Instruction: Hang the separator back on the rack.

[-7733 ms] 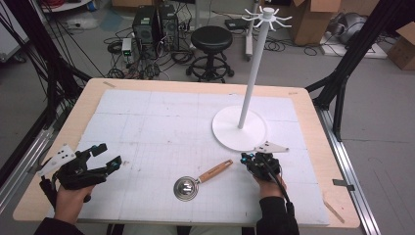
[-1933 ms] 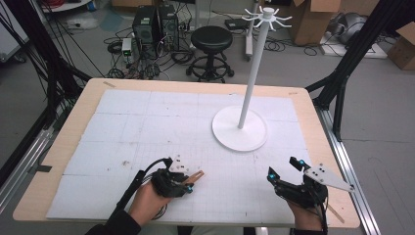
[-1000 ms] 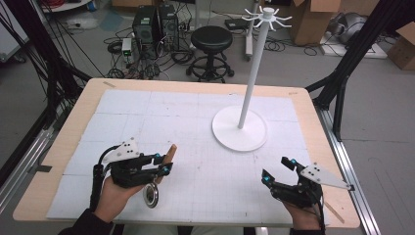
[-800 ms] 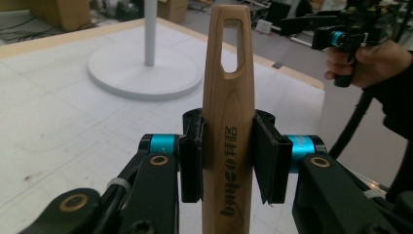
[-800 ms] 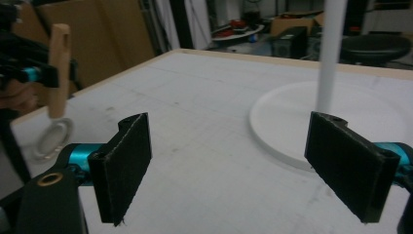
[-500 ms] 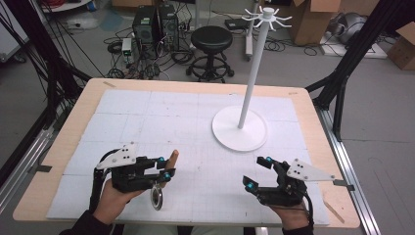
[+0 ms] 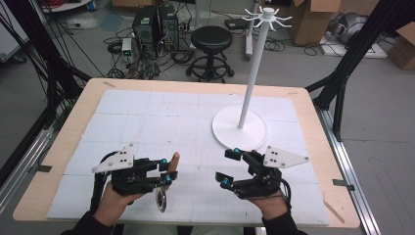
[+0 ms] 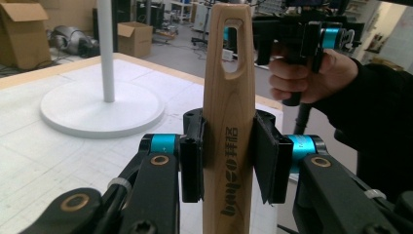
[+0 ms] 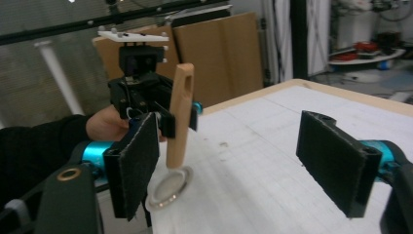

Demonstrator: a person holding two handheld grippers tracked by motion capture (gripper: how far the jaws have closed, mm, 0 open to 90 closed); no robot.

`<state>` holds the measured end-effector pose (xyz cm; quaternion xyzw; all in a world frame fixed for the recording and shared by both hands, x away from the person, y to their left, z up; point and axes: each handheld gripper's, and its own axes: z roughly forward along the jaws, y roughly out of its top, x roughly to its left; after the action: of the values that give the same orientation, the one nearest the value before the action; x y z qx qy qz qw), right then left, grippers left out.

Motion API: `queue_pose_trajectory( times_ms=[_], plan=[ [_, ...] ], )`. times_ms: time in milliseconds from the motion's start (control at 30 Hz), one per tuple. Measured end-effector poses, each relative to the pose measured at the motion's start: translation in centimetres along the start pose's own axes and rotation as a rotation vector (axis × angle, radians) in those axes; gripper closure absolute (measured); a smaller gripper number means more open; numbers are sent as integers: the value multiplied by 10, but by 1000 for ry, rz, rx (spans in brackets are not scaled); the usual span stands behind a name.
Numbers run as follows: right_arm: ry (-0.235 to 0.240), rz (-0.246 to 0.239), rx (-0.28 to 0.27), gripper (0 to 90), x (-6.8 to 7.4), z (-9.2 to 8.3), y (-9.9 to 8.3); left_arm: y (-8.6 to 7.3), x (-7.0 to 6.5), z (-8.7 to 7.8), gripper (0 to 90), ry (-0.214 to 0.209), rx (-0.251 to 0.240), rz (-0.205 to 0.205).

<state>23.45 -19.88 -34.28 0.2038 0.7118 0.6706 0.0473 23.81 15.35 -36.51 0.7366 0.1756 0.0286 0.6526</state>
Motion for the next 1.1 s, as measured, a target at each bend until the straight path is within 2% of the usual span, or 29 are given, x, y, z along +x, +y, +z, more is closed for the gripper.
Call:
queue_pose_trajectory(
  times_ms=[267,400,467,500,700,833,1100],
  plan=[
    [102,-35,17,203,5,38,15,0,-3,3,673,-51,-5,15],
    [176,-37,12,277,7,51,19,1,-7,5,673,-85,-7,22],
    [238,-44,18,347,9,59,21,2,-8,7,673,-103,-10,23],
    [238,-44,18,347,9,59,21,2,-9,7,673,-110,-14,23],
    [317,-44,51,476,12,71,22,3,-12,10,672,-162,-21,42],
    [342,-49,70,551,12,75,21,3,-12,9,672,-179,-28,49],
    [391,-78,58,693,15,75,21,3,-11,9,672,-219,-47,50]
  ],
)
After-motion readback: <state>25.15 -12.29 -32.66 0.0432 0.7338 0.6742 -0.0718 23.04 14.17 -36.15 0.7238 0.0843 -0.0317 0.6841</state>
